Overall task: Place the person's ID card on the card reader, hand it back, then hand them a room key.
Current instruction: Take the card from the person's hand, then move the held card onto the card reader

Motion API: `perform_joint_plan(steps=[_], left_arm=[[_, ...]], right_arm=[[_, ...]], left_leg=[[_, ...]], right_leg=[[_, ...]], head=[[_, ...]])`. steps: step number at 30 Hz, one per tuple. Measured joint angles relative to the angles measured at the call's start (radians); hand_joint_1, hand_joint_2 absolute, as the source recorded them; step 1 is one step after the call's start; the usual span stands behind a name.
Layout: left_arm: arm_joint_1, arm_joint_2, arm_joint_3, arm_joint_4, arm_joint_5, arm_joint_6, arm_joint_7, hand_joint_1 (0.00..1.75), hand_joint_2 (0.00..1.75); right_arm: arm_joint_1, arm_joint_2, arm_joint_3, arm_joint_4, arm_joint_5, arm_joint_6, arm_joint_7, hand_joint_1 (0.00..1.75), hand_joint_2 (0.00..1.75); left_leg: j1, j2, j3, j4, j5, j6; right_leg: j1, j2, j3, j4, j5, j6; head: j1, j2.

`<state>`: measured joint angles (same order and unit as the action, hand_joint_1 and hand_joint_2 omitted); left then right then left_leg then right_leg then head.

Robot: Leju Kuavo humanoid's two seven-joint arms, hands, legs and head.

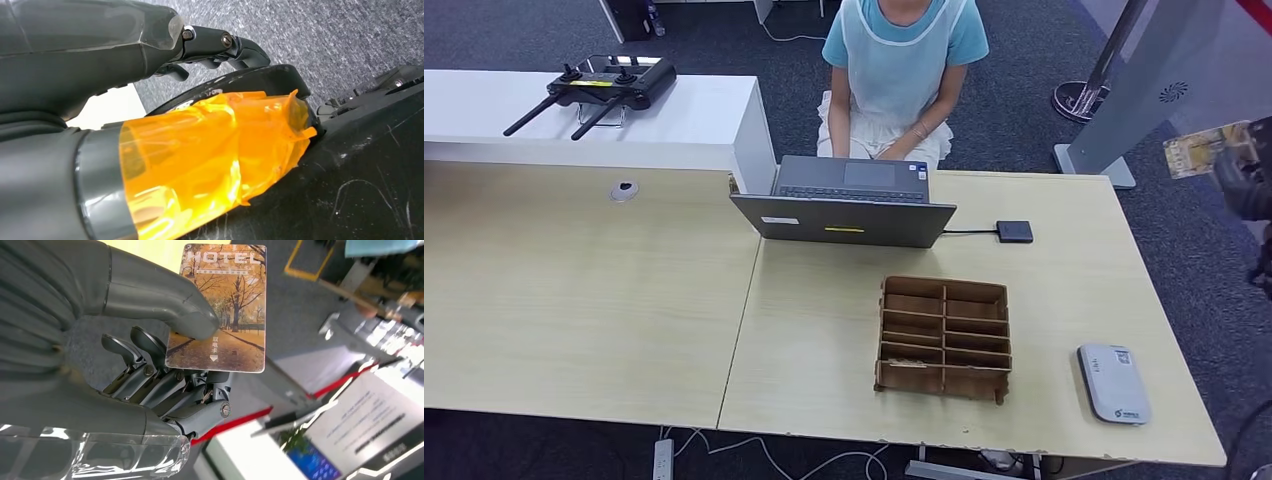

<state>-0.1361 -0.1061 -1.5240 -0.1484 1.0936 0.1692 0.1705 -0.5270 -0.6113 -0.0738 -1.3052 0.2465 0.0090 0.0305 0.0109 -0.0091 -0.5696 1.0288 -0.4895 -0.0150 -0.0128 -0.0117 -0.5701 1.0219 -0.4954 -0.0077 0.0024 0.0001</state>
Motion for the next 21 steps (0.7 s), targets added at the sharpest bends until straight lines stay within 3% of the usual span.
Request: perform_joint_plan(steps=[7, 12, 15, 21], left_arm=[[0.005, 0.000, 0.000, 0.000, 0.037, 0.009, -0.016, 0.00, 0.00], [0.006, 0.000, 0.000, 0.000, 0.046, 0.011, -0.019, 0.00, 0.00], [0.006, 0.000, 0.000, 0.000, 0.049, 0.012, -0.019, 0.00, 0.00], [0.006, 0.000, 0.000, 0.000, 0.052, 0.016, -0.024, 0.00, 0.00]], right_arm=[[0.306, -0.083, -0.183, -0.120, -0.357, 0.234, -0.060, 1.75, 1.75], [0.527, -0.086, -0.313, -0.194, -0.657, 0.455, -0.064, 1.75, 1.75], [0.626, -0.068, -0.369, -0.231, -0.727, 0.520, -0.062, 1.75, 1.75], [0.722, -0.037, -0.427, -0.275, -0.738, 0.535, -0.042, 1.75, 1.75]], left_leg=[[-0.001, -0.006, -0.002, 0.000, -0.002, 0.002], [0.000, -0.005, -0.002, 0.000, -0.003, 0.003], [-0.001, -0.004, -0.002, -0.001, -0.003, 0.003], [-0.001, 0.000, -0.001, -0.001, -0.002, 0.003]], right_leg=[[0.000, -0.006, 0.001, -0.001, -0.003, 0.003], [0.000, -0.006, 0.001, -0.002, -0.003, 0.004], [0.000, -0.005, 0.001, -0.002, -0.003, 0.004], [0.000, -0.001, 0.001, -0.002, -0.003, 0.003]], head=[[0.000, 0.000], [0.000, 0.000], [0.000, 0.000], [0.000, 0.000]])
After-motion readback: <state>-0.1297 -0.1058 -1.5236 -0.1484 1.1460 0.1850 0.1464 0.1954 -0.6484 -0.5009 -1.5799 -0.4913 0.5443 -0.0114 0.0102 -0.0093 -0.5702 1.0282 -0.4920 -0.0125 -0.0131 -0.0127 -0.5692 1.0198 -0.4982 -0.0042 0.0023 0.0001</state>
